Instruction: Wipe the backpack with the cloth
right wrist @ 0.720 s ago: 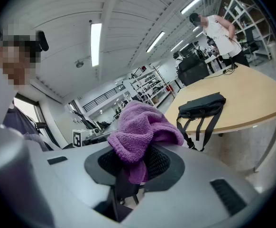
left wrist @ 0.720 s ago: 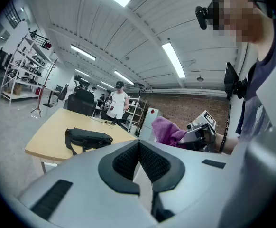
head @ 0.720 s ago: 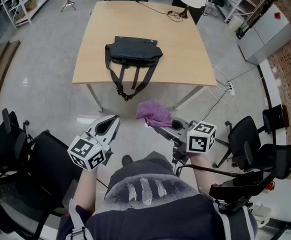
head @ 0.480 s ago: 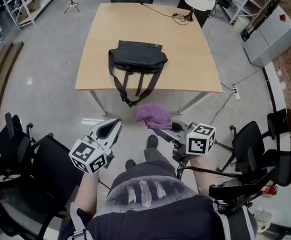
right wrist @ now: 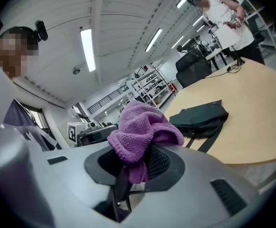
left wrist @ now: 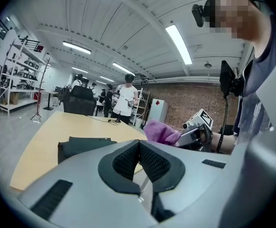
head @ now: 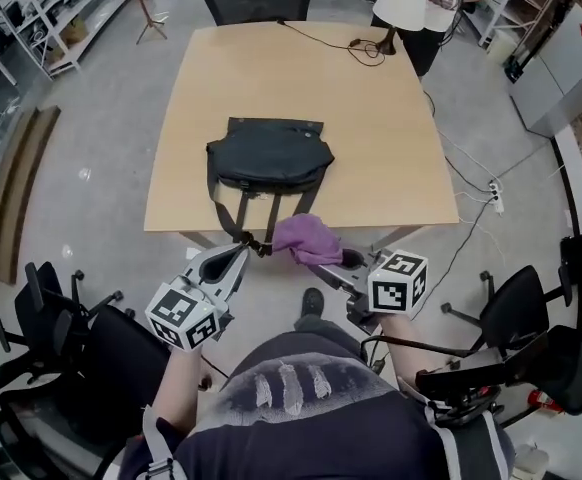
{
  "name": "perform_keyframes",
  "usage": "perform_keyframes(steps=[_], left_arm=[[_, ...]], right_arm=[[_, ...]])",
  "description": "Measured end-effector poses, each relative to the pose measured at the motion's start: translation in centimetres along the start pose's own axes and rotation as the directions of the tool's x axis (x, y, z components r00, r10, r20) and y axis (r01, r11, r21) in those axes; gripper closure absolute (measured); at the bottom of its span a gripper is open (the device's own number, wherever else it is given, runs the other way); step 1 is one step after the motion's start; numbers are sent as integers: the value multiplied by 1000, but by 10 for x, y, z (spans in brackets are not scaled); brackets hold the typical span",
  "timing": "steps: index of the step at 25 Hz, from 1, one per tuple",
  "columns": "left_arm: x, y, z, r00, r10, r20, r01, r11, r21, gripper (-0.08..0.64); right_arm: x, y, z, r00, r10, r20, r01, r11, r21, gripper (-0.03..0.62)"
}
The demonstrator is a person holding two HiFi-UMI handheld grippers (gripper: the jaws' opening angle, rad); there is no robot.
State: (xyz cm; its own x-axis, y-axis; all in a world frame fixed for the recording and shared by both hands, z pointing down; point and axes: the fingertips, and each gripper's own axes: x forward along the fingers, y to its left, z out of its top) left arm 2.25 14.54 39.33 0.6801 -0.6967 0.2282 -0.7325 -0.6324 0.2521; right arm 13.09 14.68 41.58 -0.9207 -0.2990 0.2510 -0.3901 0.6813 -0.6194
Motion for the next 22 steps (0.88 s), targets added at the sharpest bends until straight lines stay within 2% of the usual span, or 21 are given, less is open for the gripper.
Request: perform_keyframes(steps=[5, 9, 13, 18, 22], left_arm=[[70, 12, 28, 1000, 11, -5, -10, 1000, 24, 554], [101, 18, 38, 999, 27, -29, -26, 999, 34, 554], [116, 43, 41, 997, 54, -62, -51, 998, 49, 554], [127, 79, 49, 998, 34, -51, -31, 998, 46, 554], [137, 117, 53, 999, -18, -44, 19, 999, 26, 554]], right_arm=[[-12, -66, 35, 1000, -13, -12, 13, 1000, 4, 492], [-20, -125, 68, 994, -113, 5, 113, 994, -2, 492], [-14, -170, 95, 982, -190, -11, 190, 982, -10, 492], [9, -231, 128, 942, -333, -44, 331, 942, -58, 492], [42, -290, 155, 885, -457, -87, 452, 889, -73, 492]])
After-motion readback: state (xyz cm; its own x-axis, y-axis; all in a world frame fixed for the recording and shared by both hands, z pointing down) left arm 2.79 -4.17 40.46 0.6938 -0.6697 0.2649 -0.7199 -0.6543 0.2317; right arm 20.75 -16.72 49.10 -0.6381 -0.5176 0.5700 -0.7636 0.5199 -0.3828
